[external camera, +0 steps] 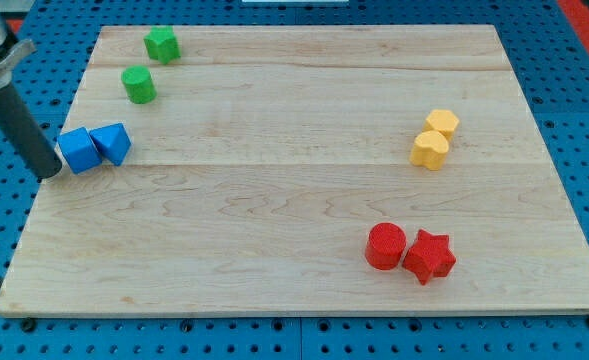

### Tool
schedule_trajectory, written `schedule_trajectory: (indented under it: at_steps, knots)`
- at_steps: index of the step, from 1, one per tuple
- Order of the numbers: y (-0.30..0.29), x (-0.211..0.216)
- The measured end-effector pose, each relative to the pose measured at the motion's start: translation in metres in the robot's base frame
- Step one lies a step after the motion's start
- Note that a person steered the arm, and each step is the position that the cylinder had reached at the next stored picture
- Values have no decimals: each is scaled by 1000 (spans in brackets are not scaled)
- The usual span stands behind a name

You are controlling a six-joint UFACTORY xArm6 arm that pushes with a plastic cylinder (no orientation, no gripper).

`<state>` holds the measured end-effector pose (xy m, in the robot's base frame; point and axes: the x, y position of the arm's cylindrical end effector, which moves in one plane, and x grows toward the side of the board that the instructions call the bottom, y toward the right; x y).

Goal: Push the green circle towards the top right

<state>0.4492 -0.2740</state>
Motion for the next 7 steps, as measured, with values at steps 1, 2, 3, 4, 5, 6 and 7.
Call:
schedule_trajectory:
  at_steps: [1, 2, 3, 4, 5, 6, 7]
  knots:
    - [23, -7]
    - [29, -11]
    - [-30, -28]
    - [-17, -66]
    - [23, -111]
    - [74, -136]
    - [141, -142]
